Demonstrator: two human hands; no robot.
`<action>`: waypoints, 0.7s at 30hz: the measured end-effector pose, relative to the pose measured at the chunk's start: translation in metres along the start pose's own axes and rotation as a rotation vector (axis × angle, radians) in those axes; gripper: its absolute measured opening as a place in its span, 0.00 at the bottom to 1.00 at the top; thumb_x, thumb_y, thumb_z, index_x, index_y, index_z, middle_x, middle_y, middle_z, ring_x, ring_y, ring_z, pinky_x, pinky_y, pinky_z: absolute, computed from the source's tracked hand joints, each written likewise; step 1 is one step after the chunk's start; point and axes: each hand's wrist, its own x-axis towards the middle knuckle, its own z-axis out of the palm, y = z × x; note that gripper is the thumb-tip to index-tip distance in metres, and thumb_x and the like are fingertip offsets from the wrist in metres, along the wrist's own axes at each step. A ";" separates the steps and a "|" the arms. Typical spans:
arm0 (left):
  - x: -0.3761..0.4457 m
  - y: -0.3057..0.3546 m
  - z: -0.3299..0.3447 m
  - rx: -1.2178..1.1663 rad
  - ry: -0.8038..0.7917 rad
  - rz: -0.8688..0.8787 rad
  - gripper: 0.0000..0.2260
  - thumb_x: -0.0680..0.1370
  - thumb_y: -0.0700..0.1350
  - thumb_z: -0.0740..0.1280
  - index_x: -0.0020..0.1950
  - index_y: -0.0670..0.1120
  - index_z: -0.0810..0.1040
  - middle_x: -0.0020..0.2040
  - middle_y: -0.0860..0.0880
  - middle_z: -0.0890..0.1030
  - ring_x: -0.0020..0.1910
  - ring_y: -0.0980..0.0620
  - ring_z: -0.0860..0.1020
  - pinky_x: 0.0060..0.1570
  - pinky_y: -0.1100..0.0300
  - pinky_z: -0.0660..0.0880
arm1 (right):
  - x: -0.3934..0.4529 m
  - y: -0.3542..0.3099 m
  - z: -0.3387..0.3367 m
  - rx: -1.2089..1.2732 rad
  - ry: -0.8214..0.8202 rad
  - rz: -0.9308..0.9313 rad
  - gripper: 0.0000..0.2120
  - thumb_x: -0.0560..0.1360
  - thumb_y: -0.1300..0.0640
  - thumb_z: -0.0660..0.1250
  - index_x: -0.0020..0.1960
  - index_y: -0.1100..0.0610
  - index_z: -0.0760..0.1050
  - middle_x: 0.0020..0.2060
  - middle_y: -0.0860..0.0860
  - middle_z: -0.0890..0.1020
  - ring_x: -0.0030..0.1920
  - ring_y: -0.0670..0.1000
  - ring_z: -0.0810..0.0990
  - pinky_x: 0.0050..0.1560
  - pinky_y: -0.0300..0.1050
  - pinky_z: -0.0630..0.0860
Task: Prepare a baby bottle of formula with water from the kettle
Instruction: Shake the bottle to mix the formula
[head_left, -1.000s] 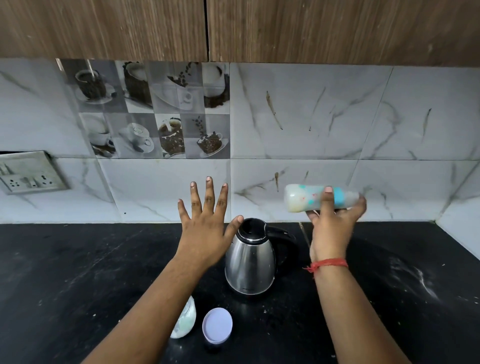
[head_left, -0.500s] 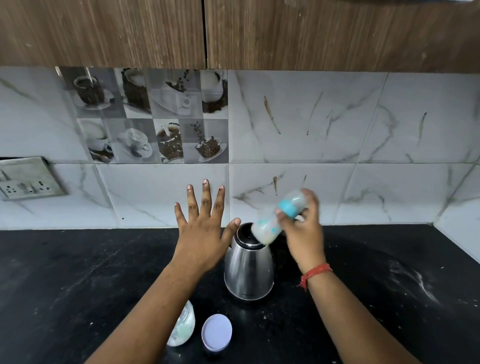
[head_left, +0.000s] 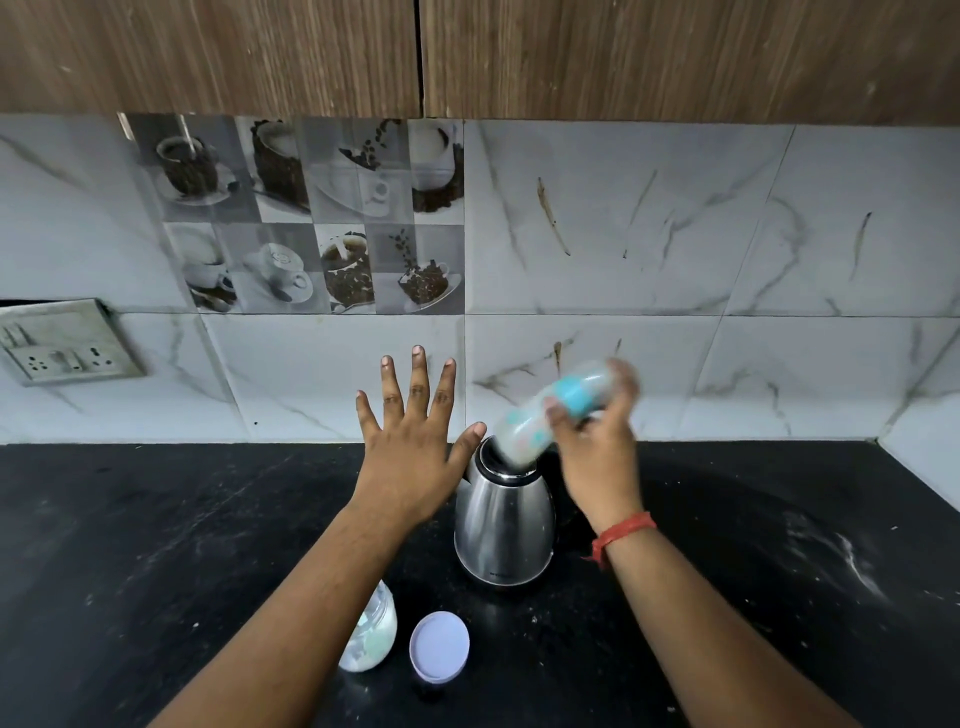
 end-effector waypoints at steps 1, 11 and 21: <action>0.000 0.000 0.000 0.001 0.006 0.005 0.36 0.76 0.71 0.34 0.81 0.57 0.30 0.80 0.49 0.26 0.78 0.41 0.25 0.77 0.32 0.36 | -0.001 0.006 0.000 -0.113 -0.159 0.042 0.34 0.75 0.54 0.75 0.75 0.44 0.61 0.58 0.52 0.80 0.51 0.50 0.84 0.47 0.34 0.78; -0.002 -0.001 -0.001 -0.013 0.015 -0.001 0.36 0.77 0.71 0.34 0.81 0.57 0.30 0.80 0.49 0.26 0.78 0.41 0.25 0.76 0.34 0.34 | 0.004 0.010 -0.008 -0.083 -0.189 0.110 0.34 0.74 0.55 0.76 0.73 0.42 0.63 0.56 0.51 0.82 0.51 0.46 0.83 0.43 0.26 0.76; 0.000 -0.001 -0.003 0.017 0.006 -0.006 0.36 0.76 0.71 0.32 0.80 0.57 0.28 0.80 0.49 0.24 0.78 0.40 0.25 0.76 0.34 0.34 | 0.014 0.009 -0.026 0.017 -0.105 0.160 0.31 0.72 0.55 0.78 0.69 0.38 0.68 0.54 0.48 0.82 0.52 0.42 0.83 0.48 0.34 0.80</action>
